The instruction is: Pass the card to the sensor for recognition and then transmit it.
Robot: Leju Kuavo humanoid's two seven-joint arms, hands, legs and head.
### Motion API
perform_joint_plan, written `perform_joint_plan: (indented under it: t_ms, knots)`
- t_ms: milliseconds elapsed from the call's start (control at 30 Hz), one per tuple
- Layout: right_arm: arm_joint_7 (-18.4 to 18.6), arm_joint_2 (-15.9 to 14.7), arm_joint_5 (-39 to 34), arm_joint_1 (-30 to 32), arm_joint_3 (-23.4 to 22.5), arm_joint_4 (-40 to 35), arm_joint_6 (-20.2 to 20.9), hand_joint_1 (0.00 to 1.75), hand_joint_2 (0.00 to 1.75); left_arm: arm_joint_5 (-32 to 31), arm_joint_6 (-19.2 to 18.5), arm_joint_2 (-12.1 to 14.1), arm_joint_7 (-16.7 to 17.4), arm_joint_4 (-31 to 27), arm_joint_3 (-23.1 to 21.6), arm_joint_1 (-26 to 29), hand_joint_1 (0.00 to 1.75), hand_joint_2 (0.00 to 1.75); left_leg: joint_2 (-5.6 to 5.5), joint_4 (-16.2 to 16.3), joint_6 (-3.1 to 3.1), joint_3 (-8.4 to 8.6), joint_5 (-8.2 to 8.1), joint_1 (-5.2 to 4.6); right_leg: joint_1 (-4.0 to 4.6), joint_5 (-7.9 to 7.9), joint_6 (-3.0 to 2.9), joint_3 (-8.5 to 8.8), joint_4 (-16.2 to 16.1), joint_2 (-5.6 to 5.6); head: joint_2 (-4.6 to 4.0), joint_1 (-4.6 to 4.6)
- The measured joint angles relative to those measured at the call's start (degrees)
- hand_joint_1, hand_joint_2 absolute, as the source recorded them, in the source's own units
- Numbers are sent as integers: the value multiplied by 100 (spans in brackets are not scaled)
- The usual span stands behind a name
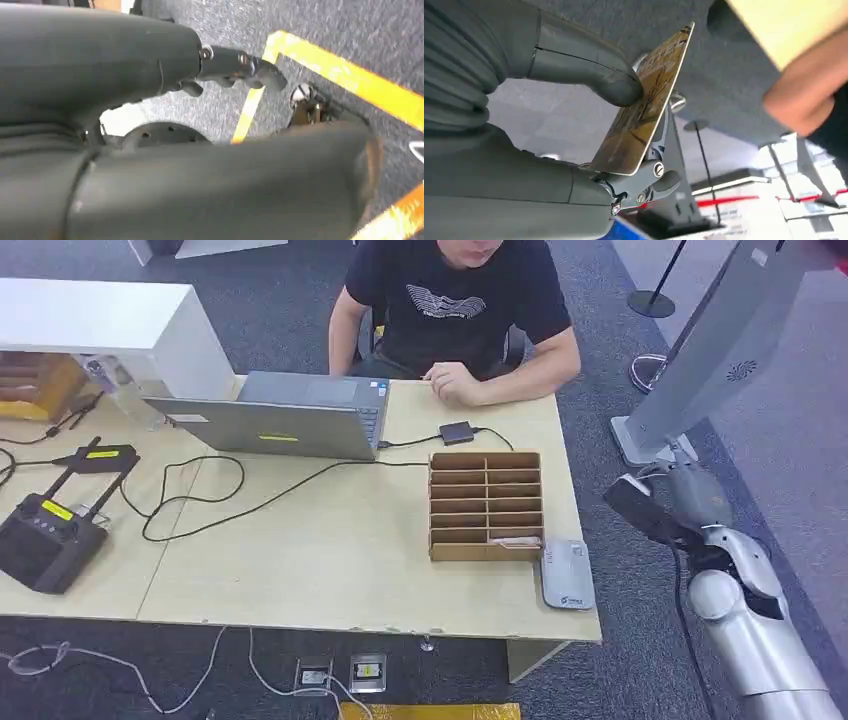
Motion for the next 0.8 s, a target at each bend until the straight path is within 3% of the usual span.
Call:
perform_joint_plan:
  t_ms: [33, 67, 133, 200, 267, 400, 733, 800]
  knots:
    - [33, -44, 2, 7, -29, -71, 46, 175, 175, -31, 47, 35, -26, -214, 0, 57, 0, 0, 9, 0, 1, 4, -1, 0, 0, 0, 0, -3, -1, 11, 0, 2]
    - [4, -103, 20, 31, -68, -105, 35, 175, 175, -55, -142, 48, -233, -325, 0, 49, 0, 0, 8, 0, 1, 1, -1, -1, 0, 0, 0, -3, -2, 8, 0, -7]
    - [-140, -204, 55, 113, -116, -103, -57, 175, 175, -46, -842, 42, -825, -55, -2, -116, 0, 0, -11, 0, 1, -5, 0, 0, 0, 0, 0, -1, -2, -17, 0, -2]
    - [-127, -271, 66, 186, -177, -105, -81, 175, 175, 2, -1232, -26, -1043, 388, -2, -317, 0, 0, -18, 0, -1, -3, 2, 0, 0, 0, 0, 4, -1, -24, 0, 0]
    - [-35, -341, -31, 348, -252, -162, -48, 175, 175, 57, -1175, -72, -1043, 557, -2, -424, 0, 0, -17, 0, -1, 1, 2, 0, 1, 2, -4, 4, -1, -17, 0, -2]
    - [256, -470, -302, 965, -313, -447, 17, 175, 175, 83, -679, -164, -992, 758, 0, -471, 0, 0, -16, 0, 1, -6, -2, 1, 1, 1, -5, 1, -2, -14, 0, 0]
    - [234, -621, -435, 1387, -302, -536, -162, 175, 175, 89, -885, -286, -1163, 1334, 0, -608, 0, 0, -8, -1, -2, -4, -3, 1, 1, 1, -7, -2, -2, -10, 0, -2]
    - [370, -634, -582, 1415, -286, -562, -105, 175, 175, 135, -733, -313, -1158, 1429, 2, -650, 0, 0, -7, -1, -1, -3, -1, 2, 2, 2, -8, 1, -2, -11, 0, -2]
